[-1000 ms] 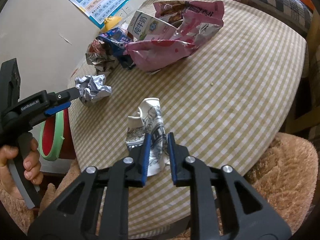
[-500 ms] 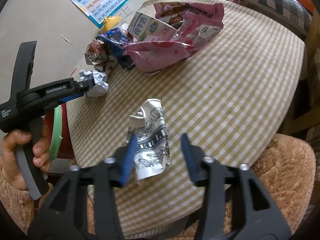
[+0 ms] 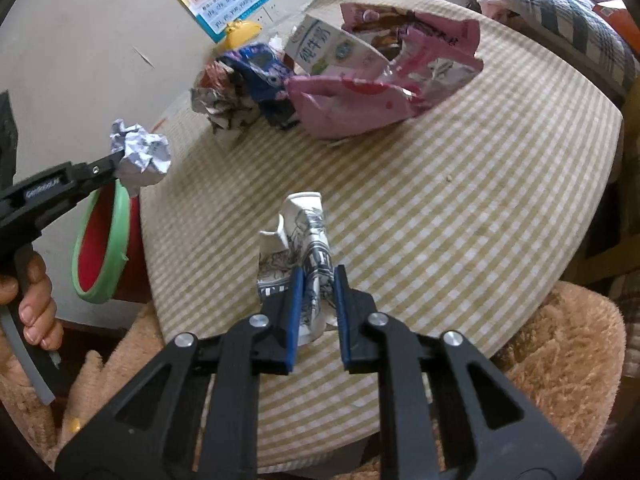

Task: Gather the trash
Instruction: 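Carry the foil and paper cup over the bucket and open both grippers, then move both grippers back over the table toward the blue cookie wrapper, then grasp the blue cookie wrapper with the left gripper while the right grasps the pink snack bag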

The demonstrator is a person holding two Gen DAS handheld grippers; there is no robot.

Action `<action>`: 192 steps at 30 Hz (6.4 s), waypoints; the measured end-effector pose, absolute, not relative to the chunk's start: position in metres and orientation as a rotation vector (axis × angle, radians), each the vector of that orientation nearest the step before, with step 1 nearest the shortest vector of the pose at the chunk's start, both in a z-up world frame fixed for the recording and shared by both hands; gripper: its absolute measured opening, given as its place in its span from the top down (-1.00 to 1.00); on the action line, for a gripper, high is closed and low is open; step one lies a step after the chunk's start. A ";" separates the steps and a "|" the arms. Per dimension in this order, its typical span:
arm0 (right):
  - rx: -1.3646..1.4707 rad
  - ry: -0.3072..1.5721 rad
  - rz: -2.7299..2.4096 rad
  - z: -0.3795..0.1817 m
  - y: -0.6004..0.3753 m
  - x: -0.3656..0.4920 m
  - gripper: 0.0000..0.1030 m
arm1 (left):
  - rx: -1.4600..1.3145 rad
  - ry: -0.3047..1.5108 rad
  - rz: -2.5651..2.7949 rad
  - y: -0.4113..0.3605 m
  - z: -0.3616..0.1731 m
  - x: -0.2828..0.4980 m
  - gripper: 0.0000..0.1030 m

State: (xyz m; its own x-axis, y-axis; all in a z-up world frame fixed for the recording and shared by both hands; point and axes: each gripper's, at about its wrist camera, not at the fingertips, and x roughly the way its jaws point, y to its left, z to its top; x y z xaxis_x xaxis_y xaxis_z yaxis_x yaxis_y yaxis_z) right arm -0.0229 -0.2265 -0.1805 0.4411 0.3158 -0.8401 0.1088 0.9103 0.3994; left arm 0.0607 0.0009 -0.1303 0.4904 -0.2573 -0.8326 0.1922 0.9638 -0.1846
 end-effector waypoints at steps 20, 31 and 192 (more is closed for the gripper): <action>0.333 0.965 0.323 -0.099 -0.145 0.022 0.69 | -0.072 0.890 -0.163 0.058 -0.100 0.045 0.81; 0.314 0.961 0.374 -0.089 -0.116 0.038 0.68 | -0.121 0.900 -0.105 0.089 -0.109 0.048 0.81; 0.432 1.235 0.011 -0.177 -0.242 -0.003 -0.09 | 0.152 1.344 -0.327 -0.049 -0.191 0.048 0.13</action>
